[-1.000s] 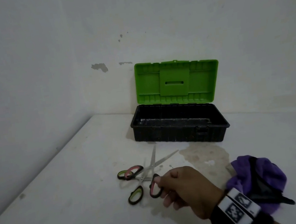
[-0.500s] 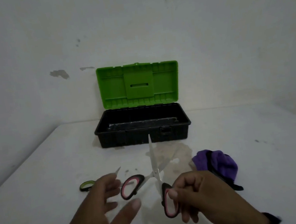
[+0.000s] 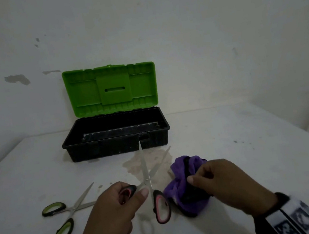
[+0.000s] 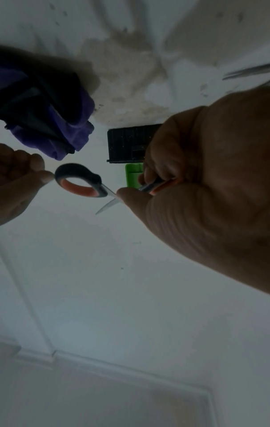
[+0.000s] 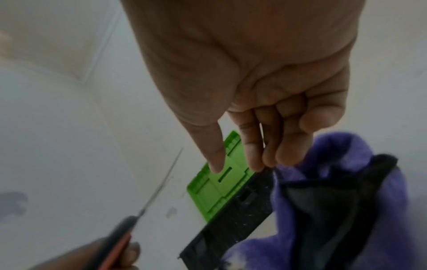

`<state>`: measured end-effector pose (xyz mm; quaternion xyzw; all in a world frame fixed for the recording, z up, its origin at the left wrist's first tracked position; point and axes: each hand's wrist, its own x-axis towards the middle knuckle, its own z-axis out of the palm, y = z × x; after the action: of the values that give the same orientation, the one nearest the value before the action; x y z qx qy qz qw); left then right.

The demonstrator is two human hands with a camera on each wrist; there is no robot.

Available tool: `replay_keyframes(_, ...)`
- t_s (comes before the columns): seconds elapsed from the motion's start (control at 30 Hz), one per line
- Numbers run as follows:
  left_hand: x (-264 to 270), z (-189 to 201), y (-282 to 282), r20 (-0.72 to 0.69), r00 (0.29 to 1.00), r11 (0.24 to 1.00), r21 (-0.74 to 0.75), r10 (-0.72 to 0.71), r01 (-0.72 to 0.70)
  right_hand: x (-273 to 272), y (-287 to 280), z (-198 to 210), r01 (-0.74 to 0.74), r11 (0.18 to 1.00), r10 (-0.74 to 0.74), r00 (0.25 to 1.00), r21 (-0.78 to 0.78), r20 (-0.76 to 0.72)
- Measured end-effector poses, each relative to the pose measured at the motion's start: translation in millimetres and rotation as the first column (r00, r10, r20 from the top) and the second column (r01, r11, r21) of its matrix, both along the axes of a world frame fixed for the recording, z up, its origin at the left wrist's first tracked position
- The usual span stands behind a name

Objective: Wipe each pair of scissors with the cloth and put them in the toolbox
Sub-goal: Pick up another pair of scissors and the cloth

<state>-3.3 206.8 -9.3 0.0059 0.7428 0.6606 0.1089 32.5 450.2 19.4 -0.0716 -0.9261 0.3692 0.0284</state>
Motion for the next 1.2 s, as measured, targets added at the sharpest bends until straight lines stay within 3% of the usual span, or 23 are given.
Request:
replay_keyframes(0.1, -2.5, 0.2, 2.7, -0.013, 1.0, 1.0, -0.015, 0.007, -0.007, -15.0, 11.2, -1.1, -0.04, 0.974, 0.025, 0.997, 0.224, 0.066)
replay_keyframes(0.27, -5.3, -2.5, 2.9, -0.028, 0.999, 1.0, 0.013, 0.018, -0.018, -34.8, 2.1, -10.2, -0.159, 0.851, 0.099, 0.985, 0.501, 0.143)
replay_keyframes(0.43, -3.6, -3.4, 1.5, -0.033, 0.999, 1.0, -0.007, 0.017, -0.017, -47.5, 5.7, -22.3, -0.102, 0.822, 0.014, 0.987, 0.56, 0.159)
replay_keyframes(0.57, -3.2, 1.1, -2.9, -0.083, 0.996, 0.998, -0.048, 0.034, -0.038, -47.1, 13.9, -12.9, -0.107, 0.899, 0.061, 0.991, 0.424, 0.119)
replay_keyframes(0.67, -4.7, 8.4, -7.2, -0.093, 0.994, 0.997, -0.044, 0.055, -0.059, -40.3, 19.7, -2.4, -0.035, 0.994, 0.043, 0.997, 0.108, -0.071)
replay_keyframes(0.77, -6.2, 17.6, -11.3, -0.084, 0.993, 0.997, -0.007, 0.077, -0.078, -31.8, 15.0, 7.9, -0.032, 0.984, -0.01, 0.971, -0.173, -0.238)
replay_keyframes(0.9, -7.3, 25.3, -13.9, -0.091, 0.993, 0.997, 0.012, 0.079, -0.078, -33.3, 6.6, 14.3, -0.06, 0.982, -0.014, 0.925, -0.181, -0.38)
replay_keyframes(1.03, -7.9, 29.7, -18.0, -0.075, 0.994, 0.995, 0.064, 0.082, -0.078, -38.1, -7.5, 26.4, -0.176, 0.947, 0.087, 0.946, -0.268, -0.313)
replay_keyframes(1.2, -11.0, 32.4, -28.1, -0.079, 0.99, 0.992, 0.065, 0.116, -0.111, -54.0, -10.9, 32.4, -0.072, 0.997, 0.063, 0.944, -0.014, -0.325)
